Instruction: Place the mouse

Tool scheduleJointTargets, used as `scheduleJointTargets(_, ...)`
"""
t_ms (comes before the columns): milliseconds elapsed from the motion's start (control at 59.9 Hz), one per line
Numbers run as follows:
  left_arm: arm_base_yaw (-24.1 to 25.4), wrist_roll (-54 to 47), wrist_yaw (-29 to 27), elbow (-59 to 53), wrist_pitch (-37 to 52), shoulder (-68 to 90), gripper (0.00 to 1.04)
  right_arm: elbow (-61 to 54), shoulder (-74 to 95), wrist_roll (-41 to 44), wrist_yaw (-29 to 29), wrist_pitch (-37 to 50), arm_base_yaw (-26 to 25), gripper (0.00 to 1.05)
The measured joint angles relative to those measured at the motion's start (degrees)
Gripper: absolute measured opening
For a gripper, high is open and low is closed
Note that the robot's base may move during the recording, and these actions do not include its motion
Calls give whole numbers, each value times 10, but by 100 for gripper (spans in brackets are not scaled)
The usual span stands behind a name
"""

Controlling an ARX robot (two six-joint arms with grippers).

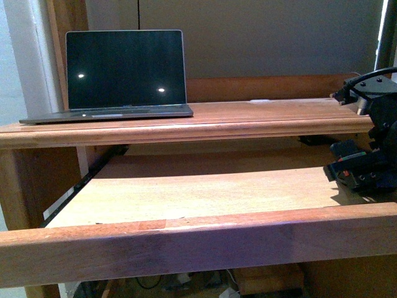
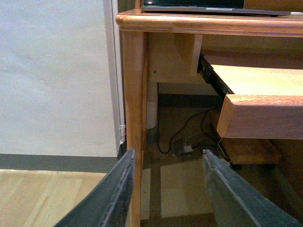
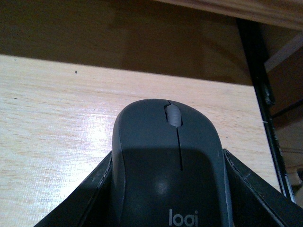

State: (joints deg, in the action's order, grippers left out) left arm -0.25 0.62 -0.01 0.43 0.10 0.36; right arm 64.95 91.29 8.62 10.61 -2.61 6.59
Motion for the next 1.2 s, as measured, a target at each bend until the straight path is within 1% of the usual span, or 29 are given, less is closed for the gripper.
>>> scheduleJointTargets(184,0,0,0,0,0,0,81,17,-57,-5,-22,-47,-3,57)
scheduleJointTargets(217,0,0,0,0,0,0,90,42,-63,-10,-23,-58,0,57)
scheduleJointTargets(267,0,0,0,0,0,0,99,80,-62,-18,-16,-63,10,57)
scheduleJointTargets(317,0,-1,0,0,0,0,96,123,-50,-28,-3,-60,25,57)
scheduleJointTargets(367,0,-1,0,0,0,0,97,156,-35,-35,6,-57,38,57)
scheduleJointTargets(501,0,-1,0,0,0,0,97,270,44,-47,52,-62,87,57)
scheduleJointTargets(601,0,-1,0,0,0,0,97,348,115,-49,84,-85,116,57)
scheduleJointTargets(717,0,-1,0,0,0,0,97,469,229,-48,132,-117,145,57)
scheduleJointTargets(884,0,-1,0,0,0,0,97,605,340,-49,175,-152,156,57)
scheduleJointTargets(968,0,-1,0,0,0,0,97,653,377,-49,193,-165,156,57)
scheduleJointTargets(1085,0,-1,0,0,0,0,97,700,418,-47,202,-167,155,57)
scheduleJointTargets(1201,0,-1,0,0,0,0,97,719,437,-47,202,-170,155,58)
